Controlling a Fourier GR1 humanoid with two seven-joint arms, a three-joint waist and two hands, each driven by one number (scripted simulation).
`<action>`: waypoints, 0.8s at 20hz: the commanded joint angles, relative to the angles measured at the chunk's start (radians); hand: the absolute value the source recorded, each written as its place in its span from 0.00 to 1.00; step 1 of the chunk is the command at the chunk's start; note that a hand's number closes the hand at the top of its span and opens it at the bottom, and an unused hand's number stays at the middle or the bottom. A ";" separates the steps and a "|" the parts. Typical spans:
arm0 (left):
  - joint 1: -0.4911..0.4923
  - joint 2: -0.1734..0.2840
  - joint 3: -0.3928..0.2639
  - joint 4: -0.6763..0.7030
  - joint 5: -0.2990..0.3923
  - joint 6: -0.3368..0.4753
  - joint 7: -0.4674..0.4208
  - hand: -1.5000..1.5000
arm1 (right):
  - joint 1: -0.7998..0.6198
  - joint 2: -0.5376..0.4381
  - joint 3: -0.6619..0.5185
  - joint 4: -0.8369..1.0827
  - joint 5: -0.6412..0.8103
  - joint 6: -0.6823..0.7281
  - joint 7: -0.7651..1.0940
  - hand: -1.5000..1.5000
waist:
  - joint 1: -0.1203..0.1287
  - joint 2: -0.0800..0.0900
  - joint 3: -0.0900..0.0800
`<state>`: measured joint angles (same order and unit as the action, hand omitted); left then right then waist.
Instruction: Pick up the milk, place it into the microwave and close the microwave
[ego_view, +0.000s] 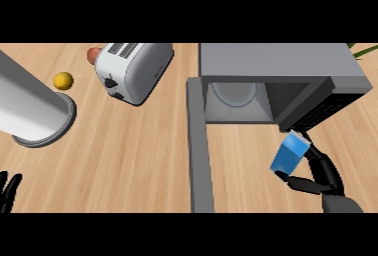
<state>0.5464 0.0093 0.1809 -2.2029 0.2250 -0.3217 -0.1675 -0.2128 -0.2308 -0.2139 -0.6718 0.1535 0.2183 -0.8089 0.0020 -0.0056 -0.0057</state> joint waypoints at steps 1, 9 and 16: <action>-0.031 0.009 0.025 0.037 0.008 -0.019 -0.016 0.00 | -0.099 0.022 -0.010 0.122 -0.018 0.037 0.003 1.00 | 0.012 0.008 0.007; -0.006 -0.009 0.006 0.029 -0.022 -0.004 -0.031 0.00 | -0.021 0.037 -0.025 -0.037 -0.131 0.140 0.049 1.00 | 0.003 0.005 0.006; 0.024 -0.009 -0.067 0.024 -0.058 0.026 -0.071 0.00 | -0.131 0.061 -0.126 0.112 -0.239 0.184 -0.098 1.00 | 0.014 0.009 0.007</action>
<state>0.5723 0.0072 0.1895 -2.2068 0.2263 -0.3370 -0.1949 -0.3043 -0.1521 -0.3081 -0.6508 -0.0471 0.3161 -0.8109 0.0115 0.0004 0.0006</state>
